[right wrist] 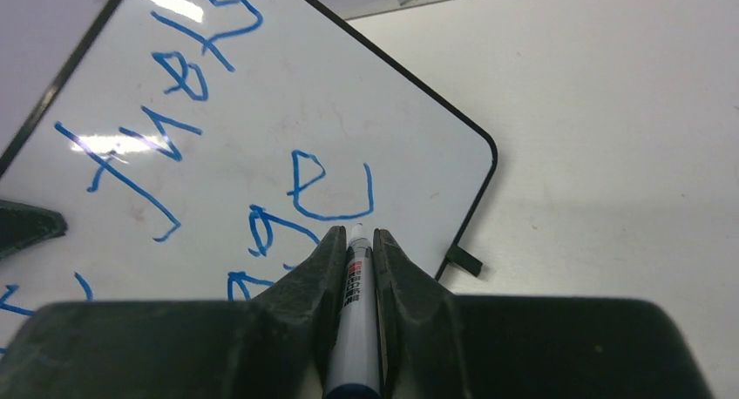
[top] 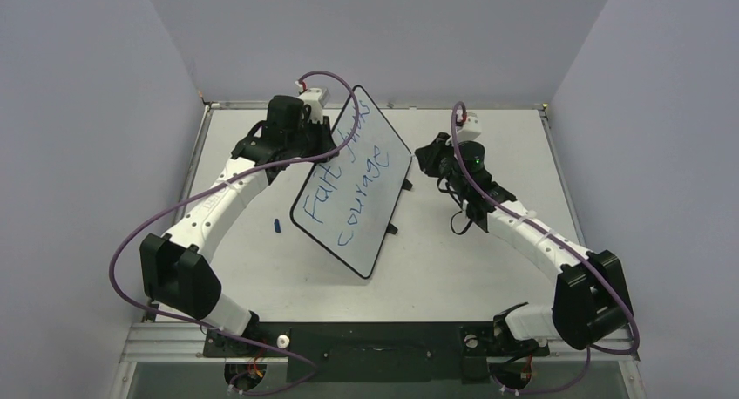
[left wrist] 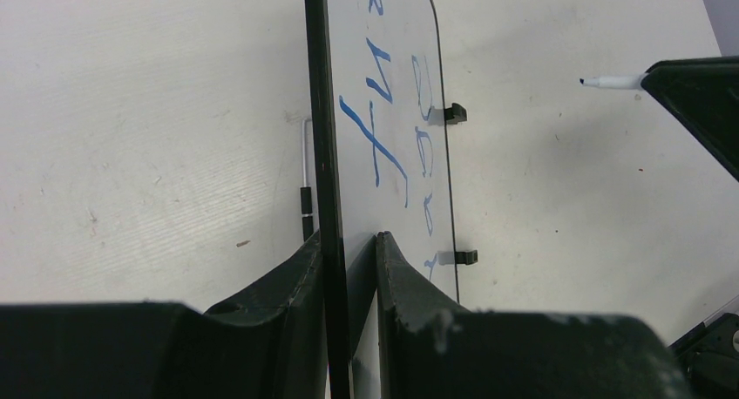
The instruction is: Write a sentence on the whiteboard
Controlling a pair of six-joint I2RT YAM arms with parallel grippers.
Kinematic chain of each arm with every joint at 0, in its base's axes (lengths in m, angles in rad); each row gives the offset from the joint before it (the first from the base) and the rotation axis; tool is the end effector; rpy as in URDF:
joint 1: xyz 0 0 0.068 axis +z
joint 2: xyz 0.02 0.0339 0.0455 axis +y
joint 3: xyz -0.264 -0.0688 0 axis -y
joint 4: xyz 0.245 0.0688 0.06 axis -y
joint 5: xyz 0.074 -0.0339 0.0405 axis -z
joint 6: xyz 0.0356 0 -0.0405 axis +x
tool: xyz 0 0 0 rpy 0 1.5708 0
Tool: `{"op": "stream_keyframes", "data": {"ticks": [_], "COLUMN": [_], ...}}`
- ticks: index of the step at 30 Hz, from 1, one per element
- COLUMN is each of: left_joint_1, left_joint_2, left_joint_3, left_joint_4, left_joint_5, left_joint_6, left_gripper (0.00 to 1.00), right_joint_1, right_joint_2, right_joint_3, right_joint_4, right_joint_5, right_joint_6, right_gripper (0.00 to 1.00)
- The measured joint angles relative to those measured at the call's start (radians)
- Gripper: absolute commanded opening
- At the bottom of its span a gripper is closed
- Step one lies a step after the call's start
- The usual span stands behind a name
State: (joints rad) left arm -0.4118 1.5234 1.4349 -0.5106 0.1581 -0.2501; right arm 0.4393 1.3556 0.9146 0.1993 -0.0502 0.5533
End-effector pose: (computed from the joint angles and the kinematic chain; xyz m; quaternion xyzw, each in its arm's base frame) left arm 0.3157 -0.1440 0.3538 0.1079 0.8757 -0.2173 0.4175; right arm 0.2863 0.1365 0.2949 0.0294 0.7866 0.3109 0.5327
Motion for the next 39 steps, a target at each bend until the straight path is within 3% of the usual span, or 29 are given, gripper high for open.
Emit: {"op": "stream_keyframes", "data": {"ticks": [14,28,39], "left_joint_1": [0.012,0.013,0.013], "left_joint_2": [0.121,0.138,0.119], "left_joint_3": [0.081,0.044,-0.053], "left_joint_4": [0.061,0.149,0.246], "left_joint_5": [0.008,-0.031,-0.134], "left_joint_6": [-0.010,0.024,0.030], "left_gripper": [0.00,0.00,0.18], "right_joint_1": [0.000,0.000,0.001], "right_joint_2": [-0.018,0.056,0.131], "right_joint_3": [-0.098,-0.098,-0.098], "right_joint_4": [-0.036,-0.025,0.035], "right_joint_5": [0.061,0.052,-0.055], "right_joint_6": [-0.018,-0.009,0.034], "right_gripper": [0.00,0.00,0.00]}}
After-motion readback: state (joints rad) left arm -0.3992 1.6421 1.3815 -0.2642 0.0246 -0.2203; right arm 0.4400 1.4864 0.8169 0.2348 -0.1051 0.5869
